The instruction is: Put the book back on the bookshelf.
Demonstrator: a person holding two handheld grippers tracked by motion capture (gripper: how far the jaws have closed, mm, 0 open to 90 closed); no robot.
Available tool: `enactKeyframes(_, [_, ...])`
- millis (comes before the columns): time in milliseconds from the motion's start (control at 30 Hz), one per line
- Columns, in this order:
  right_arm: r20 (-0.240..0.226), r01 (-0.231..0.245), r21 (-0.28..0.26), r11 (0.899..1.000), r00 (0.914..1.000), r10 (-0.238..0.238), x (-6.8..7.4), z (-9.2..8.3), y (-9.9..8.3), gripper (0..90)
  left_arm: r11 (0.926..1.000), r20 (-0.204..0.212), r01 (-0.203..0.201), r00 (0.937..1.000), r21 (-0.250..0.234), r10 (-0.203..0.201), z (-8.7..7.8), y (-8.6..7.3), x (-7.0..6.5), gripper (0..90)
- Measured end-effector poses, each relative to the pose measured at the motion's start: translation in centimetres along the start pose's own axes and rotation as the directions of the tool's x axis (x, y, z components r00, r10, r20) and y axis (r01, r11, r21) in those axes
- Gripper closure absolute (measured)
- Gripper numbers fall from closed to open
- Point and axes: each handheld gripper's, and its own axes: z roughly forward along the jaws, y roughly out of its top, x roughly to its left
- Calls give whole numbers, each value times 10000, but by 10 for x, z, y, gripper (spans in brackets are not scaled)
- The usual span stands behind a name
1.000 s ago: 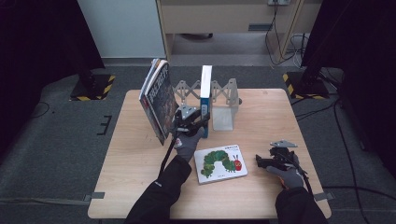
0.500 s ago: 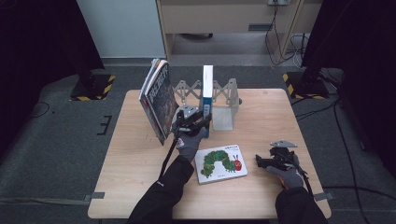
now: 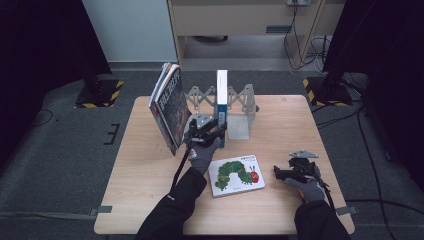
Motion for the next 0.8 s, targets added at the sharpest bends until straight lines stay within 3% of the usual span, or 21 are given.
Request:
enactKeyframes(467, [124,-175,81,9998,9998,174,1,1,1,9,9986,410,-491,9980,195,483,-12,1,-1,473])
enactKeyframes(700, [277,122,544,9984,9995,-137,5,-3,7,89,9961,350,-795,9963,380,782,-18,0,-1,460])
enactKeyframes(800, [456,214,637,9977,9987,-243,7,-6,9,145,9969,380,-688,9970,371,674,-23,-1,1,453])
